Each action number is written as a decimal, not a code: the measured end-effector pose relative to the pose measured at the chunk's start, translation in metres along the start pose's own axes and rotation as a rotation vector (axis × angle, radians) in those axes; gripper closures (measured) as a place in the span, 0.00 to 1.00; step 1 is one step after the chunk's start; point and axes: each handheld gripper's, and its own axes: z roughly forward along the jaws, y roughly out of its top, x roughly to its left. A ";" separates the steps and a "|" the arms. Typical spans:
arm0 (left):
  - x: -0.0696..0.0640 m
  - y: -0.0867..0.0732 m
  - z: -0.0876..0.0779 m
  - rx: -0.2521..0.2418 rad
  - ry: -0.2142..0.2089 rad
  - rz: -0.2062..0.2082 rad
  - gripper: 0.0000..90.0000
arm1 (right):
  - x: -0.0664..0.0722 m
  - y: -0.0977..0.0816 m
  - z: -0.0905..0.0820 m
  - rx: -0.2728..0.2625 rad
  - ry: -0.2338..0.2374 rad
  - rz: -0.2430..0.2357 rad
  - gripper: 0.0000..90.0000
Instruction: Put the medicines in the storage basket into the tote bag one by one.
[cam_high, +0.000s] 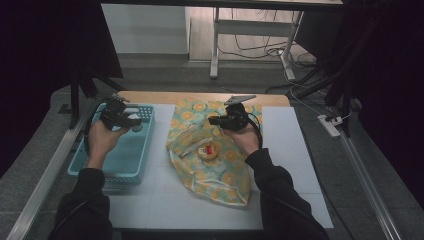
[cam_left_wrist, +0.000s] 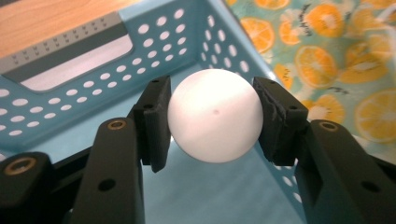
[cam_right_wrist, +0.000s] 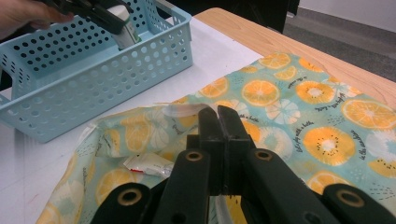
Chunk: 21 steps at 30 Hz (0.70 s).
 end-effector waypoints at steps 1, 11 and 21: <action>-0.001 0.000 -0.002 -0.005 -0.008 -0.001 0.56 | 0.000 0.000 0.000 0.000 0.000 0.000 1.00; -0.019 0.002 -0.019 -0.055 -0.066 0.056 0.56 | 0.000 0.000 0.000 0.000 -0.001 0.000 1.00; -0.046 0.009 -0.027 -0.085 -0.127 0.124 0.56 | 0.000 0.000 0.001 -0.001 -0.003 0.000 1.00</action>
